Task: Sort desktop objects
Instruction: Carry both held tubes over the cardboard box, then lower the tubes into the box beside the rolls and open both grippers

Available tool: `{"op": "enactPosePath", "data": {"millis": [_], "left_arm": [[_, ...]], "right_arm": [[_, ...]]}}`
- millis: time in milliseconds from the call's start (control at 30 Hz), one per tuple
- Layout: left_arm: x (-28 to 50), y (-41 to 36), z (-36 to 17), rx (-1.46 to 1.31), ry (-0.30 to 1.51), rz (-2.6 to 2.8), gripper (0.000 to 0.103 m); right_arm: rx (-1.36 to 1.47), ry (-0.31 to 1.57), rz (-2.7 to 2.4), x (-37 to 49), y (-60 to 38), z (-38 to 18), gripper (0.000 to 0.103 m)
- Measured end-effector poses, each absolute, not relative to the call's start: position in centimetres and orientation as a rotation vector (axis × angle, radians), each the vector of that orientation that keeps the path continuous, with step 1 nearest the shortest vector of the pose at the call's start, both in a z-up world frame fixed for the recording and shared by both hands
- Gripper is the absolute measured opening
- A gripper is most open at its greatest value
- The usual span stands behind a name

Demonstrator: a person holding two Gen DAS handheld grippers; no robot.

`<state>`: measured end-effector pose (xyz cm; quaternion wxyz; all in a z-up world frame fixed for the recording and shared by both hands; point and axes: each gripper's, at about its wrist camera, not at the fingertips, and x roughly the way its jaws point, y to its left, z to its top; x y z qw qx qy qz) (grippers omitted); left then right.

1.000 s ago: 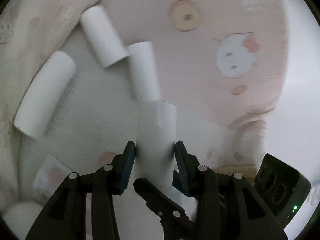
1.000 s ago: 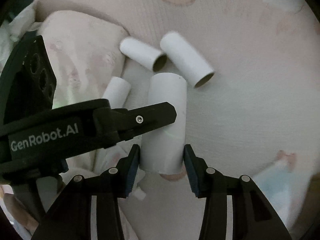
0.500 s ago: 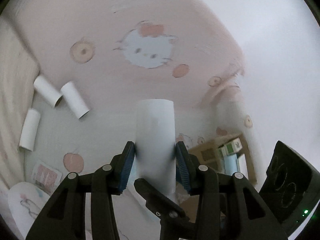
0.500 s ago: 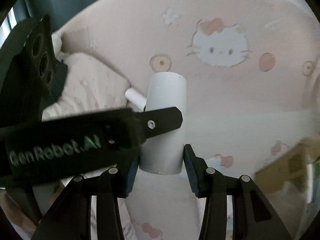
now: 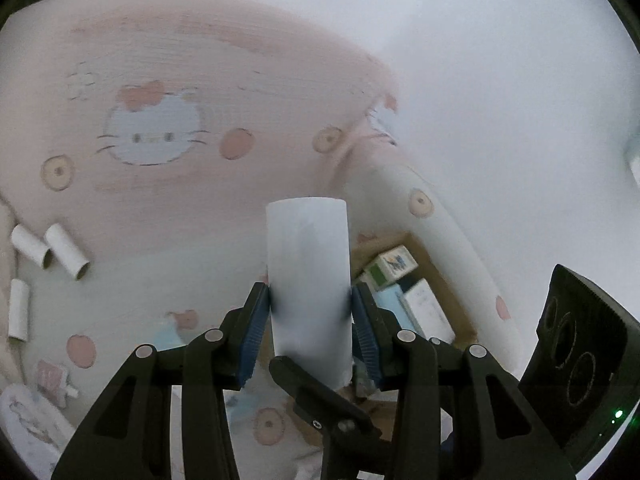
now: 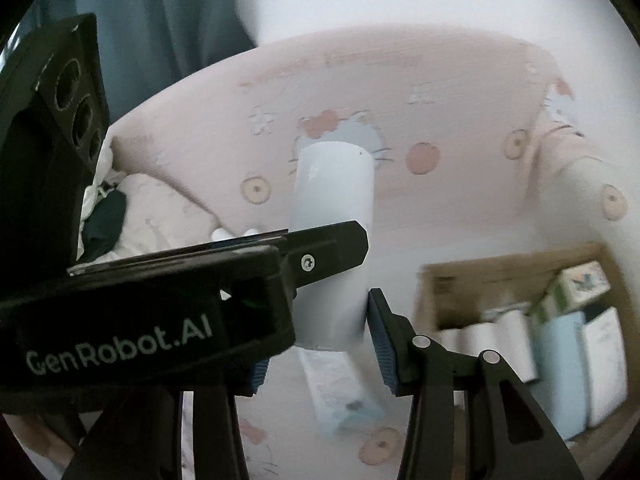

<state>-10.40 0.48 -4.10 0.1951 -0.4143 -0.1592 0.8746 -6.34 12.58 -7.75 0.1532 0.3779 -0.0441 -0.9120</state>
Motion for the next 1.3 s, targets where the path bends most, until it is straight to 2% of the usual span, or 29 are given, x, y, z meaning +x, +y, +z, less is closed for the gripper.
{"op": "enactPosePath", "data": {"millis": [233,533,967,1300], "left_arm": [[-11.2,6.4,-5.6,-1.291,-0.363,2.349,0.045],[-14.2,11.4,-9.2,-1.407,-0.362,2.201,0.045],[-19.1,15.1,-14.0,-1.603,-0.462,1.99,0.045],[-20.0,16.7,-17.1,-1.734,-0.317,1.904,0.045]], "right_arm": [[1.167,-0.199,-2.625,-5.1,18.6,-9.3,0.042],[1.298,-0.262,-2.581,-5.9,24.2,-11.5,0.042],[1.533,-0.236,-2.478,-10.4,28.9,-15.2,0.042],[1.683,-0.125,-2.367,-12.7,28.5,-17.2,0.042]]}}
